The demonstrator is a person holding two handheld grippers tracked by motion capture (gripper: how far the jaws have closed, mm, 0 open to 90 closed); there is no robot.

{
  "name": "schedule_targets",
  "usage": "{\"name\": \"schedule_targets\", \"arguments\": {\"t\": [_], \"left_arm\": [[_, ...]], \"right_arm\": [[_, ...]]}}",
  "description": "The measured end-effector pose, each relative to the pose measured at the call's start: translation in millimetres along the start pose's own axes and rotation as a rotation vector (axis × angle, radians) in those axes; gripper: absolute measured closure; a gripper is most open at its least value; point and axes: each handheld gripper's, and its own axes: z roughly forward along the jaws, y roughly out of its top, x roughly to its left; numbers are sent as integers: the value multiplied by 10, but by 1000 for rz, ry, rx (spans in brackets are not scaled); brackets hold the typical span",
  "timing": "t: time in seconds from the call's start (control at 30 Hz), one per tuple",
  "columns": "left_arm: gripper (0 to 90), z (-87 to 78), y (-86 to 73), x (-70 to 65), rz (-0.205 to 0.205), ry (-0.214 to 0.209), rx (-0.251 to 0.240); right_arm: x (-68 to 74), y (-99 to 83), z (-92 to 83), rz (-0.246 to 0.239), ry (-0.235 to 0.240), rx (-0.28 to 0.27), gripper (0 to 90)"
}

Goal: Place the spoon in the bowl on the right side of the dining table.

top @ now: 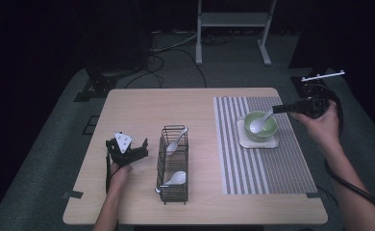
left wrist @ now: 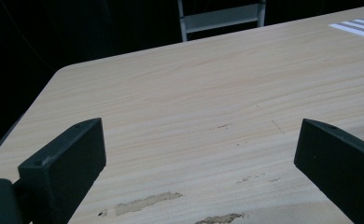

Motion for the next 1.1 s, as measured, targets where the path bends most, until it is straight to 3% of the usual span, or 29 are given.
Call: {"name": "schedule_targets", "arguments": {"t": [1.1], "left_arm": [[11, -2, 0, 0, 8, 0, 2]], "right_arm": [[-223, -39, 39, 49, -44, -28, 855]]}}
